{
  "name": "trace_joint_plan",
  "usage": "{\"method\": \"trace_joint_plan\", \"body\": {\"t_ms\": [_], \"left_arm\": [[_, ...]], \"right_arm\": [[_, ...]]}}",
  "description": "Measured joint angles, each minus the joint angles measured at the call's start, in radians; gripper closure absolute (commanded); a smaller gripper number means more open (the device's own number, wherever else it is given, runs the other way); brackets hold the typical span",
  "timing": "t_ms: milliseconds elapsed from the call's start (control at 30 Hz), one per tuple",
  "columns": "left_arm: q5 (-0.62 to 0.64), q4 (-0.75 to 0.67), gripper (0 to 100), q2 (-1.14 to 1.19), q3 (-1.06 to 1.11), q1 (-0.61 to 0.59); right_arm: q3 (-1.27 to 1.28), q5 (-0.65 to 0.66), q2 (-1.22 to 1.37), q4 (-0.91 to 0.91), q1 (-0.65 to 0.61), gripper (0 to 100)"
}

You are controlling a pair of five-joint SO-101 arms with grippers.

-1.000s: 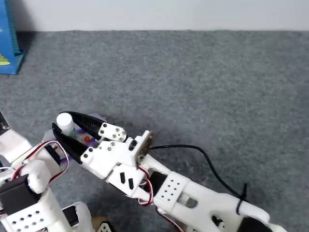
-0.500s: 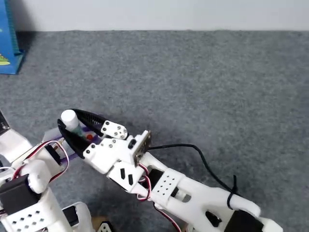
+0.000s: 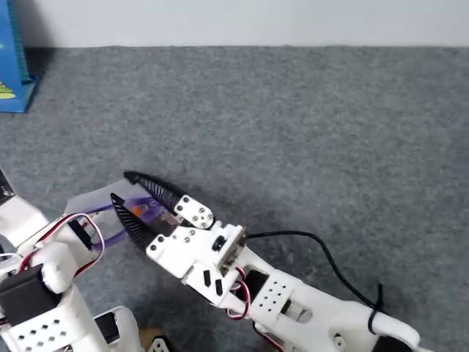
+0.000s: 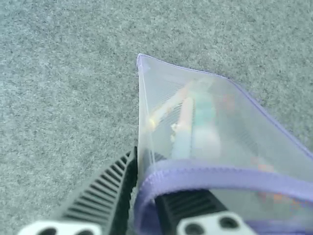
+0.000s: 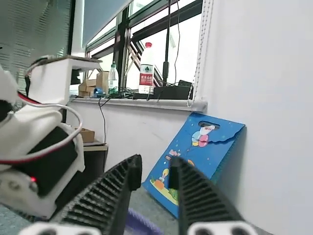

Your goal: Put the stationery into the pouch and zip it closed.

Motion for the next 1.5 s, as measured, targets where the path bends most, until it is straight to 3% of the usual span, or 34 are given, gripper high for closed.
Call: {"method": "trace_joint_plan", "body": {"t_ms": [167,267,433,667,867,1033,1500], "left_arm": [[0.000,0.000,99,0.002,0.000,0.000],[0.000,0.000,99,0.002,0.000,0.000],[0.000,0.000,99,0.002,0.000,0.000],[0.000,0.000,99,0.002,0.000,0.000],[0.000,0.000,99,0.002,0.000,0.000],[0.000,0.000,99,0.002,0.000,0.000],[0.000,0.000,99,0.002,0.000,0.000]], "right_arm": [[0.003,0.000,-0.069,0.005,0.009,97.3],[0.003,0.000,-0.129,0.100,0.051,96.9],[0.000,0.000,-0.282,0.488,0.144,95.5],[-0.084,-0.078,-0.542,1.160,0.204,75.9],[-0.084,-0.138,-0.689,1.476,0.204,75.7],[-0.064,-0.144,-0.690,1.490,0.184,75.7],[-0.034,-0.144,-0.279,1.146,0.117,75.7]]}}
